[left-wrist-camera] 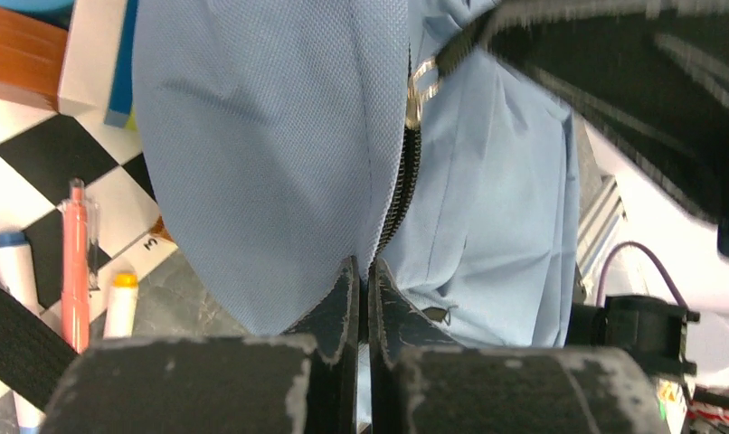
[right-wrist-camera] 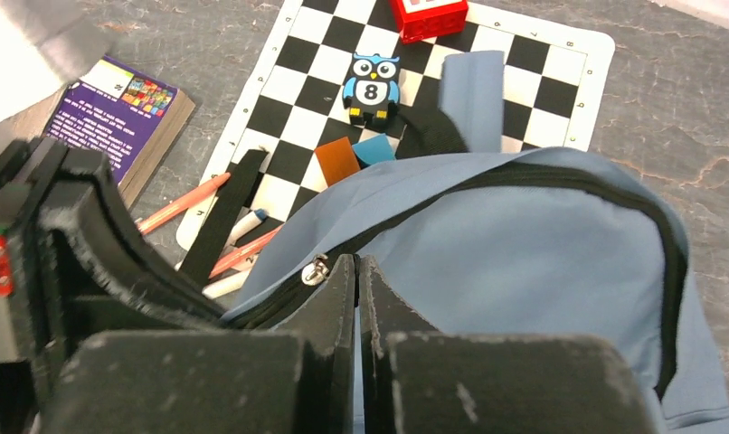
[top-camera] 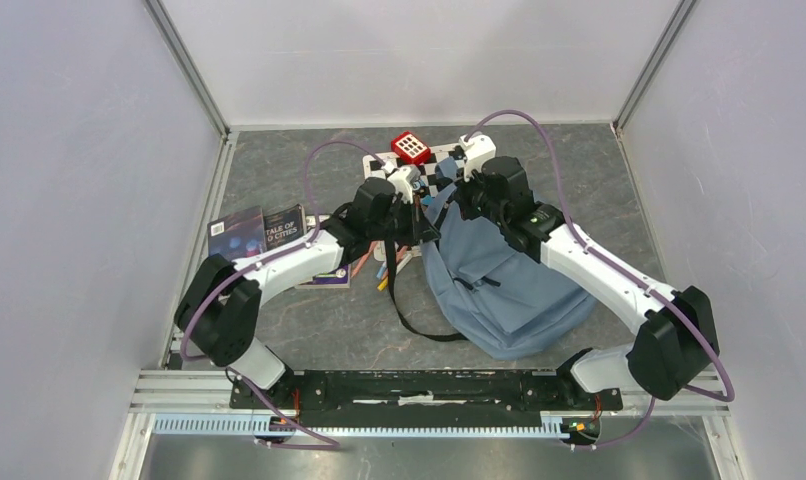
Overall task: Pack the student bag
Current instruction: Unzip the student bag at the center of the board.
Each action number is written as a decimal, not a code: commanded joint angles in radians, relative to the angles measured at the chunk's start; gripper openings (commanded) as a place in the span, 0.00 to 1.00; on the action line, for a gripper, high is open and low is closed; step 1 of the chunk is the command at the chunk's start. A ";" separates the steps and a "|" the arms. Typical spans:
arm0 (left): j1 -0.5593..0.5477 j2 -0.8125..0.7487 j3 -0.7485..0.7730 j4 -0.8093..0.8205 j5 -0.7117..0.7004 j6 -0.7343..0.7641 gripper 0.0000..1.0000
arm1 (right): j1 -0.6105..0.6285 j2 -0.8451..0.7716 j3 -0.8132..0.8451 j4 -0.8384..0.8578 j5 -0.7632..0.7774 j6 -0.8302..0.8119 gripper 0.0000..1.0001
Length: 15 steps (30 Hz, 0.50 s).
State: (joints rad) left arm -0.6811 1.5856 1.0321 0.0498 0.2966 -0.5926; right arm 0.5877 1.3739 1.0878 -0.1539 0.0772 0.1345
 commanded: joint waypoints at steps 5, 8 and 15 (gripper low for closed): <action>-0.005 -0.146 -0.153 0.013 0.121 0.053 0.02 | -0.002 0.070 0.113 0.006 0.063 -0.013 0.00; -0.005 -0.190 -0.200 -0.008 0.122 0.064 0.02 | -0.002 0.090 0.114 0.007 0.077 0.007 0.00; -0.015 -0.287 -0.278 -0.062 0.142 0.093 0.02 | -0.002 0.127 0.113 -0.001 0.119 0.014 0.00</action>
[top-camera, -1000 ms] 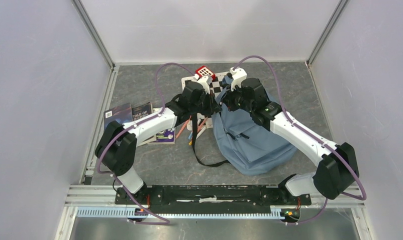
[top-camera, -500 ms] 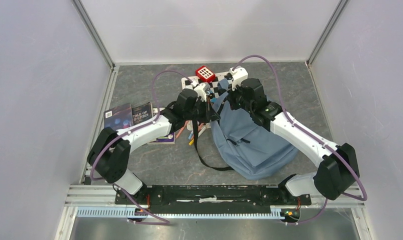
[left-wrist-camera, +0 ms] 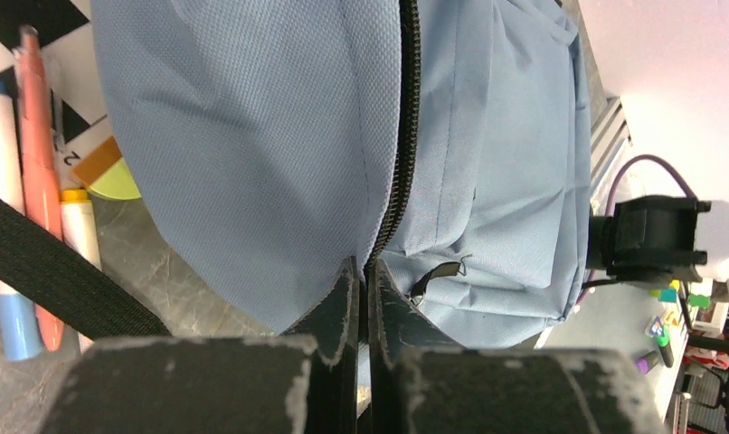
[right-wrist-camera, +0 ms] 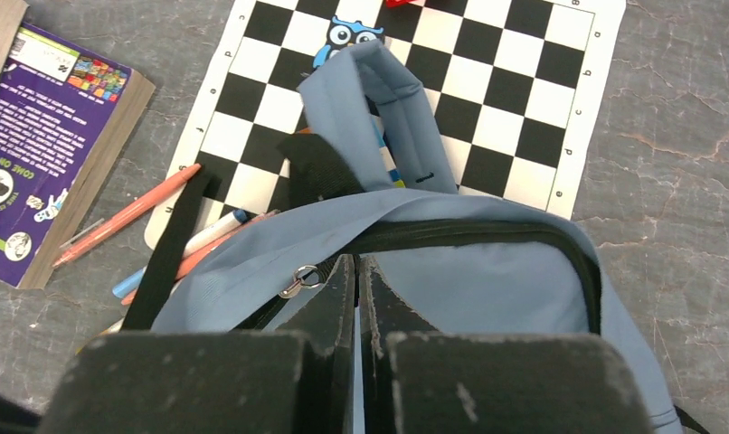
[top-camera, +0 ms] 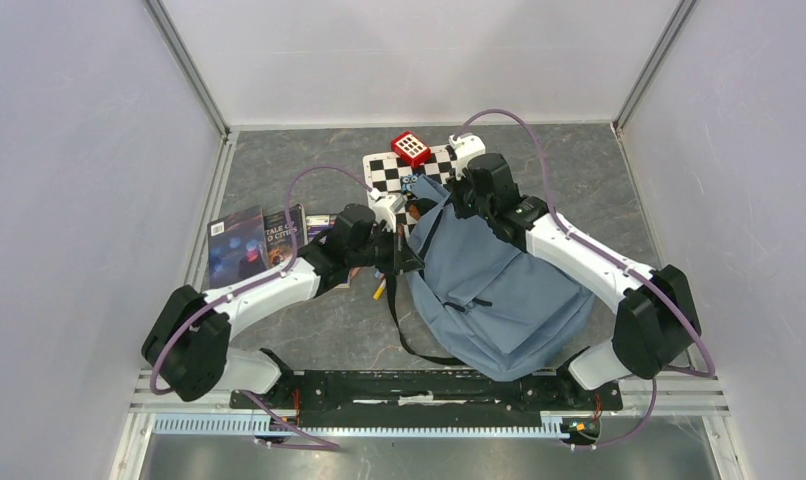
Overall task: Pack the student bag
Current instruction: Unzip the student bag at the center of the board.
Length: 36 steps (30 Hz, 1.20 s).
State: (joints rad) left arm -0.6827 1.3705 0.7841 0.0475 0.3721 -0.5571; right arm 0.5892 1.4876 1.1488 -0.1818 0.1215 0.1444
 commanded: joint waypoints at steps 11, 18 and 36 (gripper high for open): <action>-0.015 -0.168 -0.042 -0.184 0.031 0.088 0.25 | -0.005 0.011 0.037 0.031 0.037 -0.009 0.00; -0.015 -0.089 0.167 -0.288 -0.141 0.067 0.68 | -0.003 -0.041 -0.018 0.049 -0.072 -0.027 0.00; -0.015 0.214 0.487 -0.346 -0.212 0.102 0.73 | 0.001 -0.123 -0.108 0.053 -0.099 0.039 0.00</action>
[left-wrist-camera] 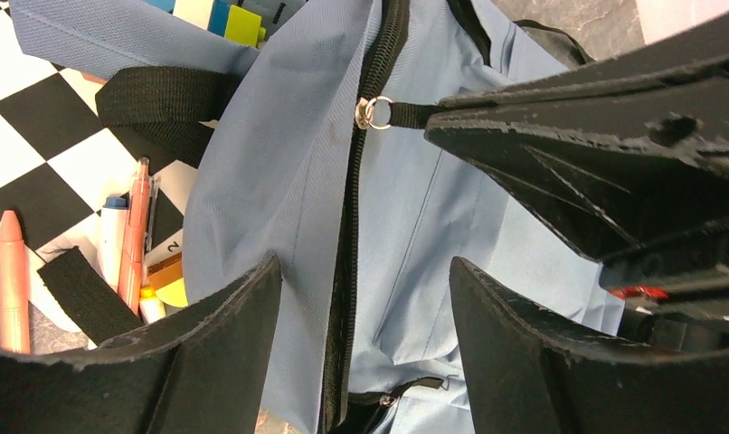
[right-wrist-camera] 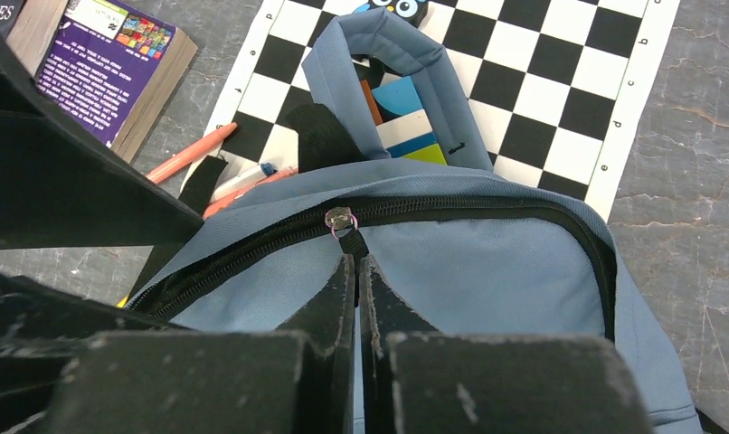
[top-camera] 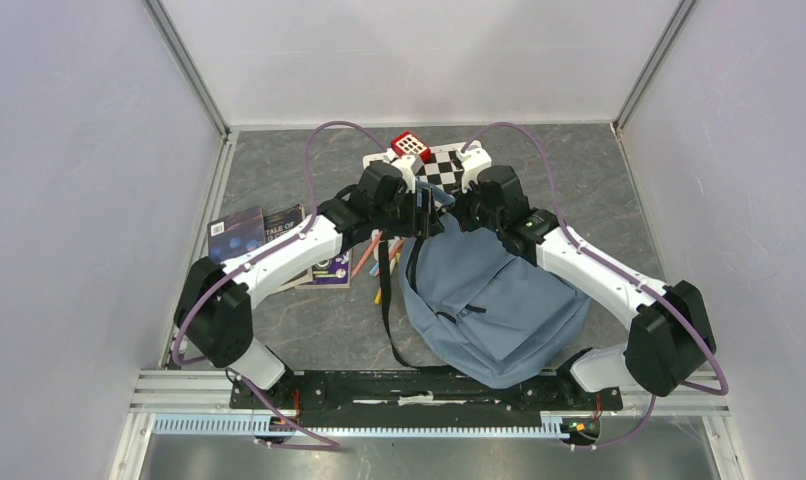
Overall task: Pack the student bag
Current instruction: Unzip the student bag at the center of the board.
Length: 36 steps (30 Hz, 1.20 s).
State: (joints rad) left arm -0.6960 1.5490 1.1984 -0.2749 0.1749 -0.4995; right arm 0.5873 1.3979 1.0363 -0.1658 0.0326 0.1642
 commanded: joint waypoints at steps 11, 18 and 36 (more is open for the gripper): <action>-0.002 0.090 0.091 -0.037 0.003 0.080 0.53 | 0.003 -0.039 0.005 0.037 -0.019 0.033 0.00; -0.002 0.112 0.092 -0.015 0.032 0.060 0.24 | 0.003 -0.042 -0.001 0.031 -0.011 0.033 0.00; -0.002 -0.076 -0.121 0.056 0.074 -0.025 0.02 | -0.006 0.073 0.180 -0.139 0.293 -0.006 0.00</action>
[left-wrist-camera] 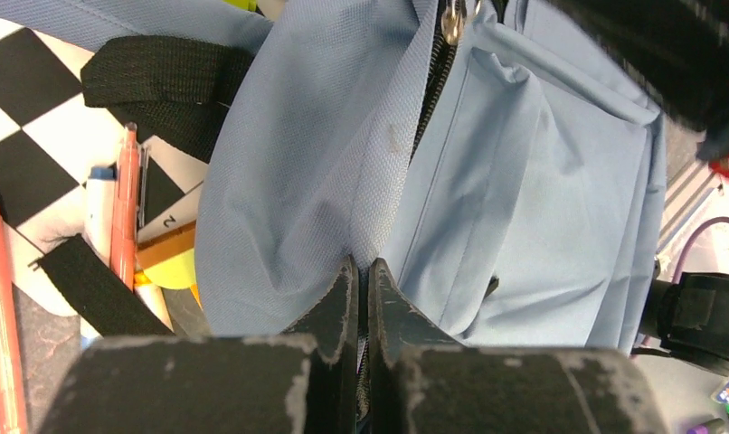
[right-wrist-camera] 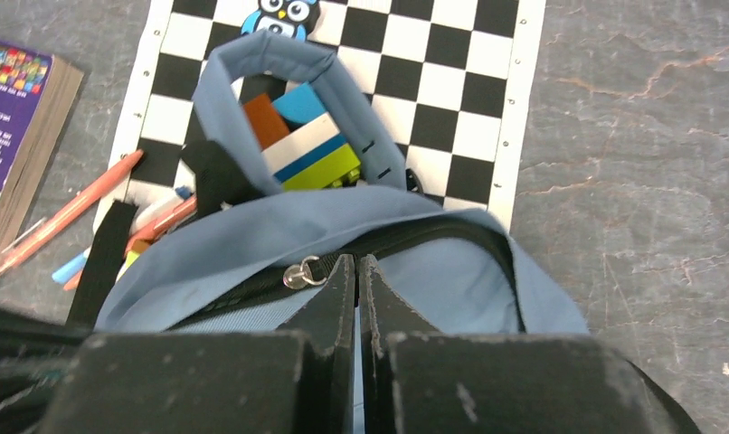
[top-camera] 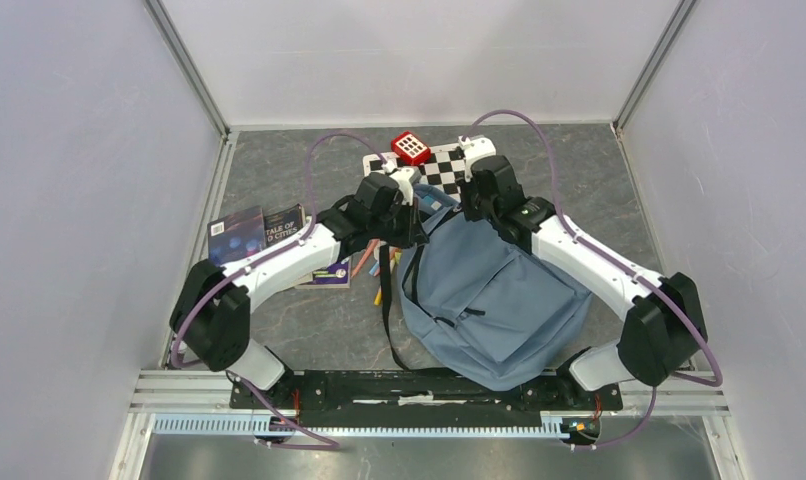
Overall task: Pack the student bag
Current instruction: Unzip the student bag at the center of the board.
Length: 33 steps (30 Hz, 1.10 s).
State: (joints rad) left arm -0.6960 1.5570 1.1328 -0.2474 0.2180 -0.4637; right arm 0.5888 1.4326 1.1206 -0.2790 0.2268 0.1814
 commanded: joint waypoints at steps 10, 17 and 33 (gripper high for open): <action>-0.002 -0.257 -0.200 0.008 -0.029 -0.109 0.02 | -0.018 0.137 0.138 -0.037 0.115 -0.034 0.00; -0.002 -0.329 -0.261 -0.066 0.040 -0.008 0.02 | -0.019 0.155 0.094 -0.012 0.101 -0.034 0.00; 0.013 -0.099 0.026 -0.080 -0.120 0.096 0.88 | -0.003 0.081 -0.007 0.079 -0.139 -0.056 0.00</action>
State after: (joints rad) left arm -0.6949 1.3506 1.0332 -0.3447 0.1558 -0.4385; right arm 0.5762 1.5738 1.1419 -0.2466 0.1329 0.1364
